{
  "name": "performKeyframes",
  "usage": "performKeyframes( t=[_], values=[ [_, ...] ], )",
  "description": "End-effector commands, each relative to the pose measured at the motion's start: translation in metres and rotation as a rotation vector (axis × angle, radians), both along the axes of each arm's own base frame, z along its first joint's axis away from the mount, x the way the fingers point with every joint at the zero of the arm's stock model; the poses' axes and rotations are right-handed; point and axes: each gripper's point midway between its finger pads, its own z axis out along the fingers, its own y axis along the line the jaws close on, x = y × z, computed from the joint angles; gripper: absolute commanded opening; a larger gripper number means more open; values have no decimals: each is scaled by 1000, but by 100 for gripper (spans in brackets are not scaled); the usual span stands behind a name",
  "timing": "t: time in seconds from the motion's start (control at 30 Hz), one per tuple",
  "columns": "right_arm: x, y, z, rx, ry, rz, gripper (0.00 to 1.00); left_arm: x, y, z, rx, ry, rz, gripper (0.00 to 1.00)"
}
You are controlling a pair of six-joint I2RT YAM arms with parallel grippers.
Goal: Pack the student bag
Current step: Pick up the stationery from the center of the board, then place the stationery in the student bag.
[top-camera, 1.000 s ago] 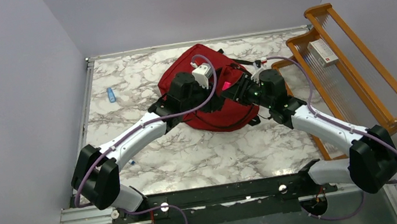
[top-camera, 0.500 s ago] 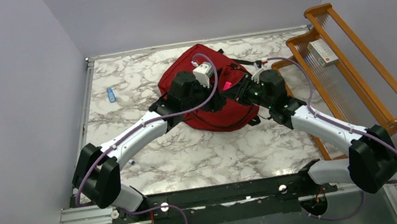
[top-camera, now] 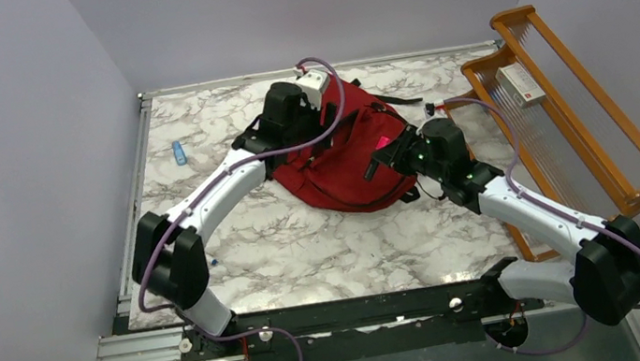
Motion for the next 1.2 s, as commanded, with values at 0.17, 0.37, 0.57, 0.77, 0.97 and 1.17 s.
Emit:
performKeyframes(
  t=[0.17, 0.37, 0.57, 0.77, 0.97, 1.17],
  values=[
    [-7, -8, -5, -39, 3, -6, 0, 38, 23, -67, 387, -9, 10, 75],
    [-11, -3, -5, -30, 8, 32, 0, 56, 35, -77, 498, -38, 84, 72],
    [-14, 0, -6, -13, 10, 48, 0, 71, 40, -74, 552, -73, 142, 59],
    [-9, 15, -3, 41, 30, 87, 0, 84, 36, -56, 535, -136, 179, 57],
    [3, 35, 1, 119, 49, 122, 0, 88, 32, -50, 526, -154, 177, 48],
    [30, 54, 4, 160, 99, 108, 1, 79, 21, -41, 455, -148, 146, 33]
  ],
)
